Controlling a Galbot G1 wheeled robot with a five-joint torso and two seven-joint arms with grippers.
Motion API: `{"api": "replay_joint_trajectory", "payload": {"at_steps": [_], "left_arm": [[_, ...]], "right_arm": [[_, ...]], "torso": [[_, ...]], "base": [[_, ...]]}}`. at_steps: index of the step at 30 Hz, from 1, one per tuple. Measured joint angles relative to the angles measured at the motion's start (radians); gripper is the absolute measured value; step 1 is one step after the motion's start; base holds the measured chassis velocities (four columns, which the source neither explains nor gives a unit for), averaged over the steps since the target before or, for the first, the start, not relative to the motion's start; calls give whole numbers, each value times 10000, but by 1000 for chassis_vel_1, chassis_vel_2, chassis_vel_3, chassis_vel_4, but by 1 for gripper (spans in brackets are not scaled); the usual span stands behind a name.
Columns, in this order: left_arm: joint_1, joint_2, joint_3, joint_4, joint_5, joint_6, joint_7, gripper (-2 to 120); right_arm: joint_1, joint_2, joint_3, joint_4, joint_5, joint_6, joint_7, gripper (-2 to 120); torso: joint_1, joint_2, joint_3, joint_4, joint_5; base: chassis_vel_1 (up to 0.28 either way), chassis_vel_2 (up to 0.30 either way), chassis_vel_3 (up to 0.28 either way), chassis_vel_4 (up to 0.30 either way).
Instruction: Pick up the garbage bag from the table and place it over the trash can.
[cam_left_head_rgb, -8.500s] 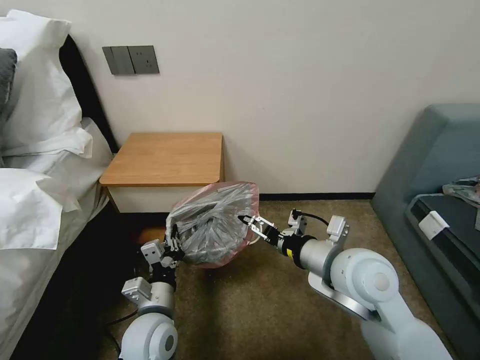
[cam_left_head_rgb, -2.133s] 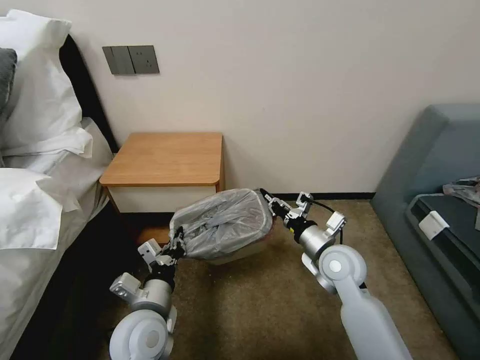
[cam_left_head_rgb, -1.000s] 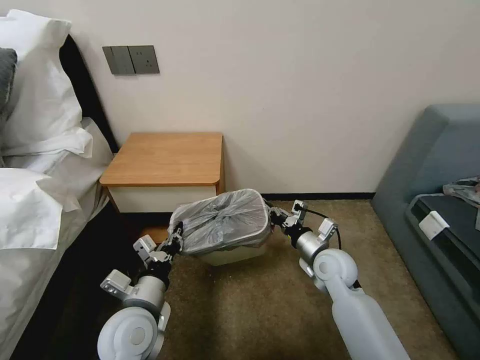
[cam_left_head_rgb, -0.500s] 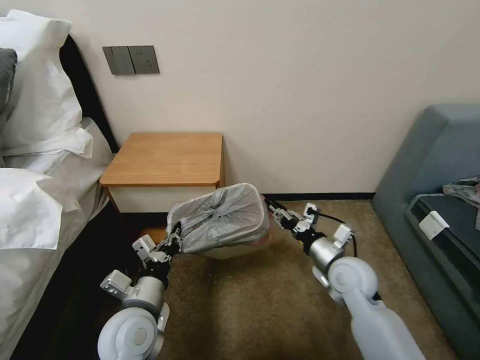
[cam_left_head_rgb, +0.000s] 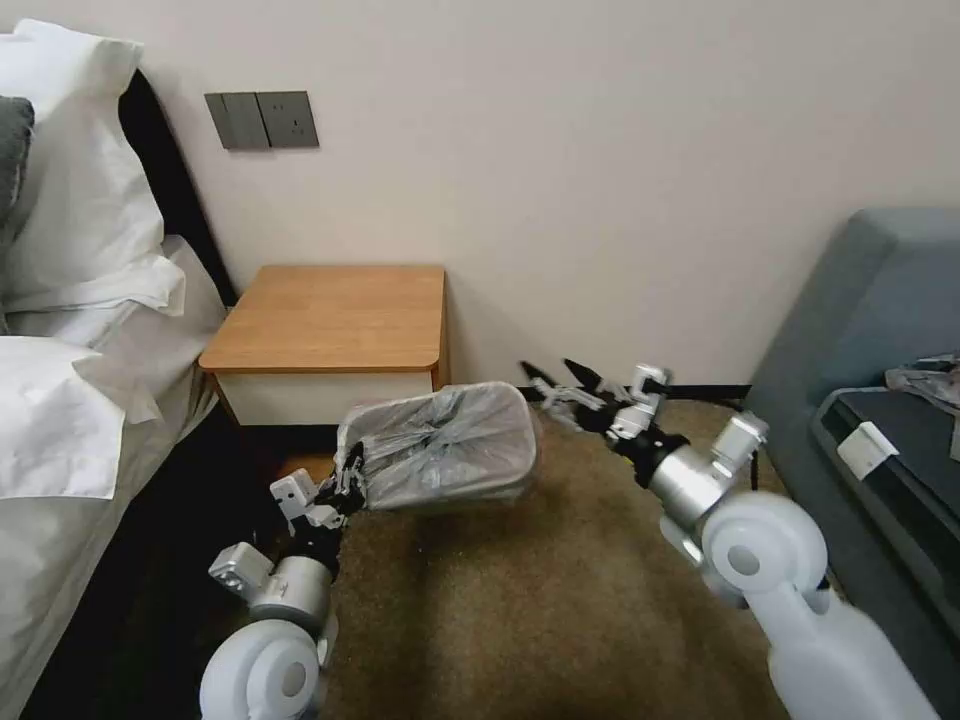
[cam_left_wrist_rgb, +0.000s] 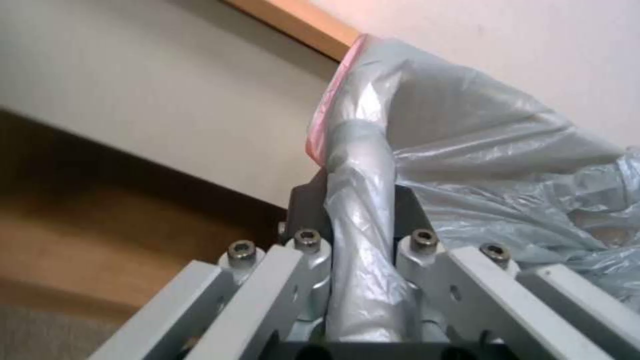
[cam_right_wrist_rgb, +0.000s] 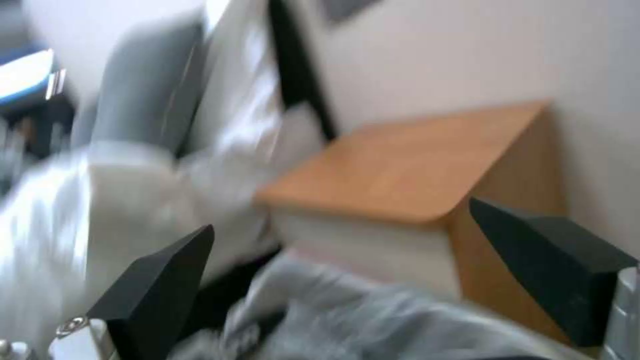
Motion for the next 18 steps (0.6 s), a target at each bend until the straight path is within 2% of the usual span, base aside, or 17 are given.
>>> {"api": "replay_joint_trajectory", "payload": {"at_steps": [1, 3, 4, 6, 7, 9, 10, 12, 13, 15, 16, 18], "left_arm": [[0, 0, 0, 0, 0, 0, 0, 6], [0, 47, -52, 99, 679, -81, 313, 6], [0, 47, -52, 99, 679, -81, 313, 6], [-30, 61, -125, 239, 1287, -227, 475, 6], [-30, 61, -125, 239, 1287, -227, 475, 6], [-61, 75, -179, 305, 1571, -266, 524, 6], [-61, 75, -179, 305, 1571, -266, 524, 6], [-85, 75, -244, 329, 1847, -259, 620, 6], [-85, 75, -244, 329, 1847, -259, 620, 6], [-105, 68, -261, 336, 2044, -252, 657, 6], [-105, 68, -261, 336, 2044, -252, 657, 6], [-106, 66, -264, 307, 2112, -224, 657, 6]], "right_arm": [[0, 0, 0, 0, 0, 0, 0, 99], [922, -478, -1198, -402, -1156, -14, -369, 91], [922, -478, -1198, -402, -1156, -14, -369, 91], [1815, -774, -2276, -592, -2249, -145, -790, 79], [1815, -774, -2276, -592, -2249, -145, -790, 79], [2442, -940, -2955, -598, -3080, -474, -1177, 69], [2442, -940, -2955, -598, -3080, -474, -1177, 69], [3066, -1101, -3614, -684, -3710, -563, -1426, 57], [3066, -1101, -3614, -684, -3710, -563, -1426, 57], [3640, -1185, -4229, -856, -4162, -622, -1637, 46], [3640, -1185, -4229, -856, -4162, -622, -1637, 46], [4032, -1185, -4700, -1025, -4465, -655, -1792, 36]], "torso": [[0, 0, 0, 0, 0], [0, 0, 1, 0, 1], [0, 0, 1, 0, 1], [0, 0, 0, 1, 0], [0, 0, 0, 1, 0], [0, 0, 1, 1, 0], [0, 0, 1, 1, 0], [0, 0, 0, -1, 0], [0, 0, 0, -1, 0], [0, 0, 0, -1, 0], [0, 0, 0, -1, 0], [0, 0, 1, -1, 0]], "base": [[0, 0, 0, 0], [0, 0, 0, 0], [0, 0, 0, 0], [0, 0, 0, 0], [0, 0, 0, 0], [0, 0, 0, 0], [0, 0, 0, 0], [0, 0, 0, 0], [0, 0, 0, 0], [0, 0, 0, 0], [0, 0, 0, 0], [0, 0, 0, 0]]}}
